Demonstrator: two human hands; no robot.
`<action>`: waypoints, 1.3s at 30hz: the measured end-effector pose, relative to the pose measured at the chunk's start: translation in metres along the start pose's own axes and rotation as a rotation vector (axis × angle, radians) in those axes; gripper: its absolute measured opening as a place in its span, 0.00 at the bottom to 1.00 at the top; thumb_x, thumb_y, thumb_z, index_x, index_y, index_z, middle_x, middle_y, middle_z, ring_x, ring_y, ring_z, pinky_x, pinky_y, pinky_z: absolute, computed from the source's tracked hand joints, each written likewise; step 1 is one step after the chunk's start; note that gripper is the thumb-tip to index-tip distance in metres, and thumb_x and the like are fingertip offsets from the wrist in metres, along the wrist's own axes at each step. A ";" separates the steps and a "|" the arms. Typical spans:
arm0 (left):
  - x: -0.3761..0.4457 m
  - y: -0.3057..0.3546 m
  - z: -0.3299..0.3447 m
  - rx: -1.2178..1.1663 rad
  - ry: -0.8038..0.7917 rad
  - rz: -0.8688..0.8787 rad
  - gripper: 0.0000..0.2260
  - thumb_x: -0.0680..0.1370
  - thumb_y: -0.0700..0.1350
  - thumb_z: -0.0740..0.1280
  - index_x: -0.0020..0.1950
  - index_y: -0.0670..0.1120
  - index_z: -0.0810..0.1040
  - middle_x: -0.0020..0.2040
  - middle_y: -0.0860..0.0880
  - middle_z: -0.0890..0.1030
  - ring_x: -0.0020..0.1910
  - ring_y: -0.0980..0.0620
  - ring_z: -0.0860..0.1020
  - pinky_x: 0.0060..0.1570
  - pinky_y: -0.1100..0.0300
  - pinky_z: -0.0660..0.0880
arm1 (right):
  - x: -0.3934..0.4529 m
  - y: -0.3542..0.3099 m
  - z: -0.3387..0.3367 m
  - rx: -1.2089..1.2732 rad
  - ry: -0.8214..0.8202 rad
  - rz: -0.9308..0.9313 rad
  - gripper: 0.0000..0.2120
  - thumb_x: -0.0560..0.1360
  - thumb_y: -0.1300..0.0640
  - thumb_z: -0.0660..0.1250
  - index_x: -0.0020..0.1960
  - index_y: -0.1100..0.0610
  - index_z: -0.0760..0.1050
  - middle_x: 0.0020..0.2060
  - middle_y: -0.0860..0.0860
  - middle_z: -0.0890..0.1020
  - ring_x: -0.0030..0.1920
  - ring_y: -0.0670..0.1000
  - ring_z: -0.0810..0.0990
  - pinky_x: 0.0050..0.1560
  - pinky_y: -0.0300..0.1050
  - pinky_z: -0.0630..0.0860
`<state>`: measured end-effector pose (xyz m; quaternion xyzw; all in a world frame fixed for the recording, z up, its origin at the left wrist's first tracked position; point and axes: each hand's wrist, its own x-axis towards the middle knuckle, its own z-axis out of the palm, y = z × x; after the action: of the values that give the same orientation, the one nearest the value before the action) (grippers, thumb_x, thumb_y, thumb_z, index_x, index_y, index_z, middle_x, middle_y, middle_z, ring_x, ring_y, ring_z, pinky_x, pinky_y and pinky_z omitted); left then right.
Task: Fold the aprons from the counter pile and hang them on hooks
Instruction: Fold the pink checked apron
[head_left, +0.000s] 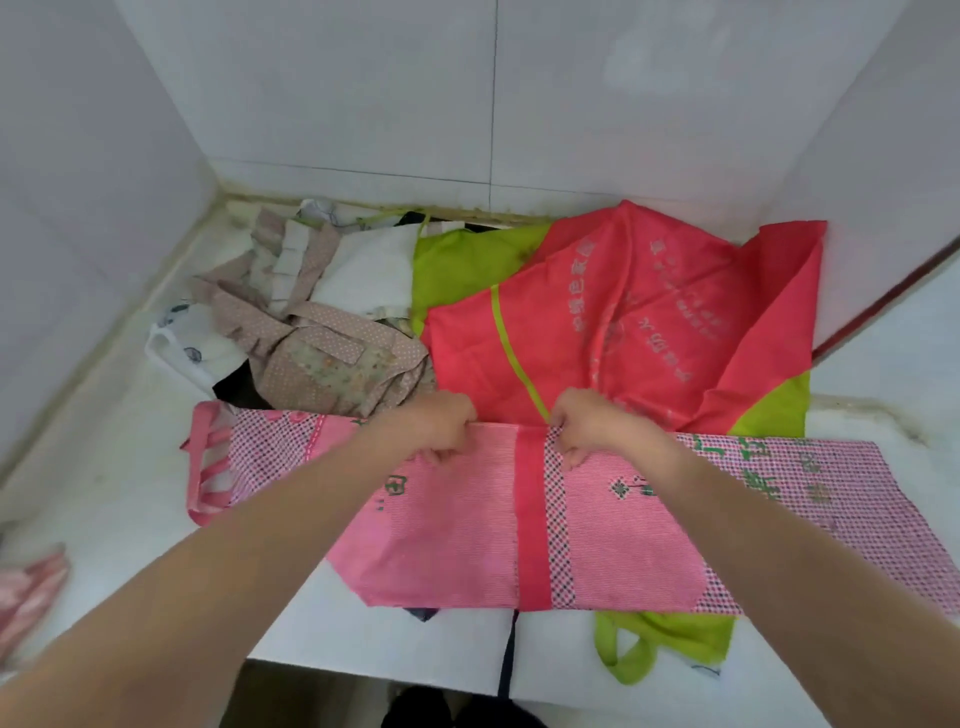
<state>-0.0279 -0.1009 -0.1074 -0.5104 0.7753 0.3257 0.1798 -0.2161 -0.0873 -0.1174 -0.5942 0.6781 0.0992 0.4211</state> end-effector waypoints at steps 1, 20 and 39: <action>-0.007 -0.020 -0.004 -0.023 -0.023 -0.051 0.09 0.76 0.36 0.61 0.36 0.44 0.69 0.33 0.44 0.77 0.27 0.51 0.80 0.24 0.63 0.72 | 0.003 0.008 -0.004 -0.038 0.006 0.039 0.13 0.75 0.68 0.66 0.59 0.69 0.74 0.52 0.63 0.82 0.39 0.51 0.84 0.40 0.39 0.79; -0.060 -0.174 -0.138 0.266 0.350 -0.125 0.06 0.76 0.36 0.63 0.49 0.39 0.79 0.42 0.40 0.80 0.36 0.46 0.79 0.40 0.55 0.77 | 0.025 -0.142 0.016 0.361 -0.255 -0.008 0.04 0.74 0.72 0.63 0.49 0.71 0.70 0.38 0.65 0.83 0.32 0.56 0.84 0.33 0.40 0.81; -0.029 -0.125 0.013 0.036 0.400 0.033 0.18 0.79 0.40 0.60 0.69 0.44 0.67 0.70 0.46 0.60 0.69 0.44 0.58 0.66 0.51 0.66 | 0.034 -0.107 -0.008 0.293 0.675 -0.104 0.08 0.76 0.68 0.61 0.48 0.62 0.79 0.43 0.54 0.82 0.41 0.52 0.79 0.44 0.39 0.74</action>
<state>0.0966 -0.1056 -0.1393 -0.5490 0.8094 0.2068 0.0260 -0.1221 -0.1461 -0.0964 -0.5606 0.7546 -0.2219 0.2588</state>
